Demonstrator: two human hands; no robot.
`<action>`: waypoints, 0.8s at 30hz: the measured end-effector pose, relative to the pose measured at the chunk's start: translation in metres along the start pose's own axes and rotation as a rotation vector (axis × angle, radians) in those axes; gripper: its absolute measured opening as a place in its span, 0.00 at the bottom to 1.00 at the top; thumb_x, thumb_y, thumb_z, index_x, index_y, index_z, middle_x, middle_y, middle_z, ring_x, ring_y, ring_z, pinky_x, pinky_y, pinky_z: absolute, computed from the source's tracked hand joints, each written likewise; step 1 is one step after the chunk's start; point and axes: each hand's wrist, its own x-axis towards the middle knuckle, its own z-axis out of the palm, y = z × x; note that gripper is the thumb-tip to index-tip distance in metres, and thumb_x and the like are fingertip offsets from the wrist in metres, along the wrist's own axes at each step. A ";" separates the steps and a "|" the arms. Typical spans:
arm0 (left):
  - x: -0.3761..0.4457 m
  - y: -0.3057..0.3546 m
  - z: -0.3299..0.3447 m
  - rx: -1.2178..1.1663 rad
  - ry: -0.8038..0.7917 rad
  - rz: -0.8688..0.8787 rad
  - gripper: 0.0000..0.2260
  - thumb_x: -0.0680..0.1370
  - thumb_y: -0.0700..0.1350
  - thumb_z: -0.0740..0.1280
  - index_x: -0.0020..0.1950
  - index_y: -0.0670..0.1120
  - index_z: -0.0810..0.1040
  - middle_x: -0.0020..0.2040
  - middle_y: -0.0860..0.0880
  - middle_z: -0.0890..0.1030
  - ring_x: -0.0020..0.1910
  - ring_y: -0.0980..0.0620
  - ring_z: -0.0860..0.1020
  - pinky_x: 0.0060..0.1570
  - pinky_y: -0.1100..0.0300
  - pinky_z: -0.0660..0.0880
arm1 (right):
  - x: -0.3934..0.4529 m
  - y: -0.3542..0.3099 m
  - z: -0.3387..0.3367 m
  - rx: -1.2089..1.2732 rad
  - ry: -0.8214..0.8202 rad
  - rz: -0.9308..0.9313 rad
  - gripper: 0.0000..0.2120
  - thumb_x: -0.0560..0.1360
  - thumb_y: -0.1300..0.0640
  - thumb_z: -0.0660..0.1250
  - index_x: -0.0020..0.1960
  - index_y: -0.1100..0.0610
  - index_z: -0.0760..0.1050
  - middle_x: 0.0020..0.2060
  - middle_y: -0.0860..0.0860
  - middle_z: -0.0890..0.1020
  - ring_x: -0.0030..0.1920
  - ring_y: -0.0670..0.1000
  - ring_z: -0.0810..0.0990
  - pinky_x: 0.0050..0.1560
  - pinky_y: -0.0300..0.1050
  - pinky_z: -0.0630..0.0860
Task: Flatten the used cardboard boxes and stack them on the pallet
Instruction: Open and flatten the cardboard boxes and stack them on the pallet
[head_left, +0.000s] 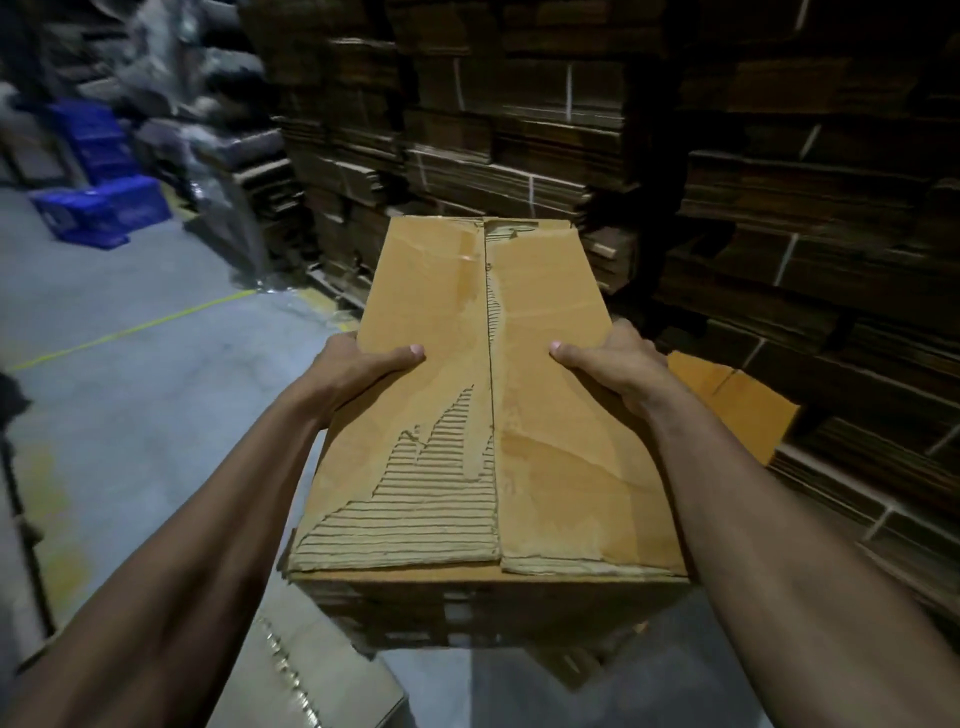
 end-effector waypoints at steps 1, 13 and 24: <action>-0.003 -0.008 -0.012 -0.006 0.015 -0.009 0.13 0.71 0.53 0.78 0.48 0.47 0.81 0.42 0.48 0.85 0.36 0.52 0.85 0.33 0.62 0.78 | -0.004 -0.008 0.011 -0.003 -0.014 -0.011 0.47 0.61 0.27 0.72 0.71 0.52 0.67 0.67 0.54 0.75 0.66 0.62 0.72 0.64 0.61 0.71; -0.021 -0.151 -0.150 -0.023 0.136 -0.162 0.33 0.56 0.69 0.80 0.53 0.51 0.82 0.47 0.51 0.87 0.46 0.47 0.85 0.53 0.44 0.81 | -0.060 -0.076 0.171 -0.100 -0.190 -0.060 0.40 0.68 0.30 0.71 0.69 0.53 0.66 0.65 0.56 0.76 0.65 0.61 0.74 0.63 0.58 0.73; 0.041 -0.203 -0.184 -0.010 0.149 -0.195 0.35 0.57 0.71 0.78 0.55 0.52 0.78 0.50 0.50 0.85 0.48 0.46 0.85 0.51 0.43 0.82 | -0.014 -0.103 0.251 -0.121 -0.260 -0.046 0.43 0.69 0.31 0.70 0.73 0.54 0.62 0.66 0.58 0.75 0.67 0.62 0.72 0.64 0.56 0.71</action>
